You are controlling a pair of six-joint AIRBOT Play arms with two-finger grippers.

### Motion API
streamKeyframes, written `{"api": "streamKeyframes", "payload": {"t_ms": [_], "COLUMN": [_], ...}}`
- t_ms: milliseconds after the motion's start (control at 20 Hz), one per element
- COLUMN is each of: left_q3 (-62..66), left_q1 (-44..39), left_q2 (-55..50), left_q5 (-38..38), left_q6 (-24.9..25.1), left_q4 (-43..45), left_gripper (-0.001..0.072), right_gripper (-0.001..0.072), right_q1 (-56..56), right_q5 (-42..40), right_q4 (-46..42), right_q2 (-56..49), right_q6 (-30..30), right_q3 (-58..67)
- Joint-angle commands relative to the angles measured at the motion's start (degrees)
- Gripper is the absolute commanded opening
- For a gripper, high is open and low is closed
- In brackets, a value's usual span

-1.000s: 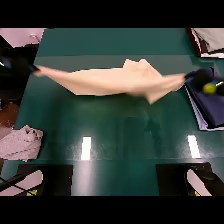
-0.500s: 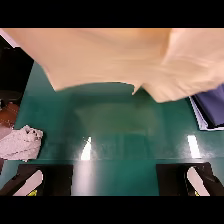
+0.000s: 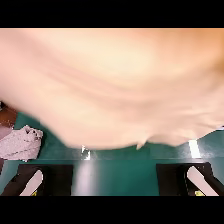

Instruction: Fold the shirts.

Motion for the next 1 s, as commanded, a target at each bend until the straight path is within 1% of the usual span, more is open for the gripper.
{"api": "streamKeyframes", "payload": {"t_ms": [0,150,250,300,400,500,650,750,850,950], "left_q3": [-10.5,-19.9,-24.6,-25.8,-26.1,-26.1,-26.1,-26.1,-26.1,-26.1], "left_q1": [0.0,-2.8,-6.0,-7.3,-8.5,-8.5,-8.5,-8.5,-8.5,-8.5], "left_q2": [-4.4,-13.6,-20.2,-23.5,-30.2,-34.2,-36.7,-37.1,-37.8,-39.0], "left_q5": [-6.0,-12.9,-13.8,-13.0,-8.8,-1.1,11.9,18.8,22.7,22.2], "left_q6": [-2.0,-1.9,-1.3,-0.2,-0.1,0.1,0.3,2.4,3.1,3.1], "left_q4": [1.1,1.4,2.7,4.0,7.8,8.7,8.9,8.9,8.9,9.4], "left_gripper": [0.0021,0.0021,0.0021,0.0021,0.0021,0.0022,0.0022,0.0022,0.0022,0.0022], "right_gripper": [0.0012,0.0012,0.0012,0.0012,0.0012,0.0012,0.0012,0.0012,0.0012,0.0012], "right_q1": [5.1,16.2,22.2,24.4,27.3,28.7,28.7,28.6,28.6,28.6], "right_q5": [7.8,11.2,11.3,10.5,5.3,-3.4,-17.5,-26.1,-32.0,-32.7], "right_q4": [-0.9,-12.7,-19.4,-20.9,-21.9,-22.3,-22.3,-22.3,-22.3,-22.4], "right_q2": [-6.2,-15.5,-22.7,-26.1,-31.8,-35.7,-38.2,-38.4,-38.5,-38.5], "right_q6": [1.0,2.4,2.8,2.8,2.8,2.8,3.8,3.9,3.9,3.8], "right_q3": [-10.5,-18.8,-20.5,-20.6,-20.6,-20.6,-20.6,-20.6,-20.6,-20.6]}}
